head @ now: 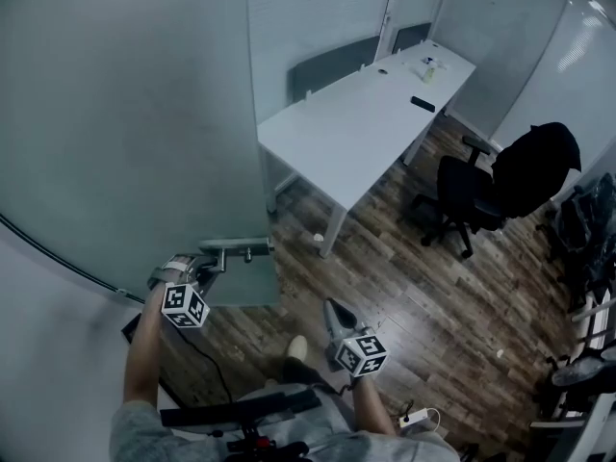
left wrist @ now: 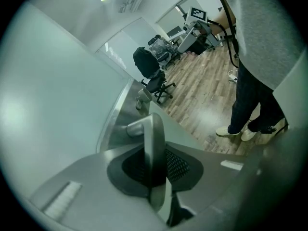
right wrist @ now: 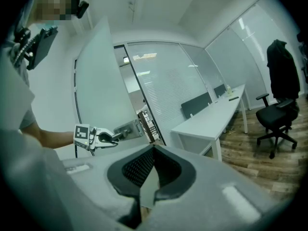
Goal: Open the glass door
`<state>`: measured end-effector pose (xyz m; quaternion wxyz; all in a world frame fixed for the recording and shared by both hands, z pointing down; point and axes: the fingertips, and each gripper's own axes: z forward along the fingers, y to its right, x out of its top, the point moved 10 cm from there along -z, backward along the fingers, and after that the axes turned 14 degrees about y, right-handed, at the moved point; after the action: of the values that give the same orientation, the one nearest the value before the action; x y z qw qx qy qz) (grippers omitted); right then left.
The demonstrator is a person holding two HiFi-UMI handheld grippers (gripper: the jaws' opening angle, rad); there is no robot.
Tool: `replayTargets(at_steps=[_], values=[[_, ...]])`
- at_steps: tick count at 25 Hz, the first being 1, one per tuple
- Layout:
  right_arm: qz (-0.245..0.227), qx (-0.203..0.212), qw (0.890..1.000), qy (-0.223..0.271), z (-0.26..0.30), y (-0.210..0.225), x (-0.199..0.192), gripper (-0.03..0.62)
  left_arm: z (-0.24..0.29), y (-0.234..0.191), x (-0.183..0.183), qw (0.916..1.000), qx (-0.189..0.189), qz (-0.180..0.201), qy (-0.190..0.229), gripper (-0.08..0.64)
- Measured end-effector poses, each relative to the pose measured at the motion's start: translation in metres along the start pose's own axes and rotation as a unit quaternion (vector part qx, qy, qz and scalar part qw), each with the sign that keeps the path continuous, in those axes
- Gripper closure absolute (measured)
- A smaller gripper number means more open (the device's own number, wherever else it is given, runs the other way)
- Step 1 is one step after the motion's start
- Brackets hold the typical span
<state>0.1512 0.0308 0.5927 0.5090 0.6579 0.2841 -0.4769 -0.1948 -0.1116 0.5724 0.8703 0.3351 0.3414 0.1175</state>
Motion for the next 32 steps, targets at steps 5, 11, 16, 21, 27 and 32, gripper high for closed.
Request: replayTargets(at_steps=[5, 11, 16, 21, 27, 32], values=[[-0.003, -0.008, 1.0, 0.009, -0.023, -0.008, 0.0, 0.591, -0.012, 0.014, 0.006, 1.0, -0.004, 0.004, 0.001, 0.5], [-0.005, -0.018, 1.0, 0.013, -0.049, -0.011, 0.001, 0.591, -0.022, 0.026, 0.018, 0.9998, -0.011, 0.014, 0.002, 0.497], [-0.006, -0.023, 1.0, 0.013, -0.064, -0.015, -0.004, 0.591, -0.028, 0.038, 0.021, 0.9997, -0.015, 0.018, 0.005, 0.492], [-0.008, -0.022, 1.0, 0.016, -0.076, -0.023, -0.002, 0.591, -0.038, 0.049, 0.027, 0.9996, -0.015, 0.022, 0.006, 0.486], [-0.012, -0.021, 1.0, 0.015, -0.087, -0.031, -0.004, 0.591, -0.048, 0.062, 0.033, 0.9991, -0.022, 0.037, 0.004, 0.489], [-0.012, -0.018, 1.0, 0.018, -0.096, -0.039, -0.001, 0.591, -0.058, 0.072, 0.041, 0.9986, -0.025, 0.046, 0.003, 0.491]])
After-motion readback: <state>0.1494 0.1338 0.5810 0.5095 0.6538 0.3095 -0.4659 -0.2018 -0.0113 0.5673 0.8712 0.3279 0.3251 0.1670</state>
